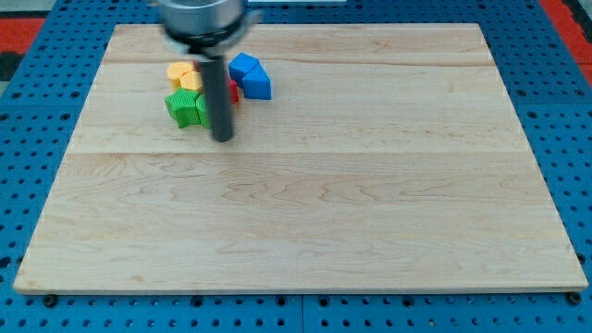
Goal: Push the yellow heart into the group of blocks
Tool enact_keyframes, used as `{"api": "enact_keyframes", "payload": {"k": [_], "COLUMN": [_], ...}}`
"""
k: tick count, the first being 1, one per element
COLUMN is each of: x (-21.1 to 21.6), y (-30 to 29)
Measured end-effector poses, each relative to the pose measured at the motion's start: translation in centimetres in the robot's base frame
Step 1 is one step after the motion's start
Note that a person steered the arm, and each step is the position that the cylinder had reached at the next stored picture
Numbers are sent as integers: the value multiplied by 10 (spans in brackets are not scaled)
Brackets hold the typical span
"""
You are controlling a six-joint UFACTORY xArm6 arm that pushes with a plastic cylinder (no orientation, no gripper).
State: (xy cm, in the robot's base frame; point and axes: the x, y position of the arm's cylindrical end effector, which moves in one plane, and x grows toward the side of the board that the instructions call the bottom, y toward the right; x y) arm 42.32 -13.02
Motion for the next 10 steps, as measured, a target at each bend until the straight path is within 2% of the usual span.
{"api": "enact_keyframes", "payload": {"k": [1,2,5,6,7,8,10], "x": [-21,-45,-44,-44,-75,-92,-148], "y": [-39,-40,-58,-120,-122,-89,-76]}}
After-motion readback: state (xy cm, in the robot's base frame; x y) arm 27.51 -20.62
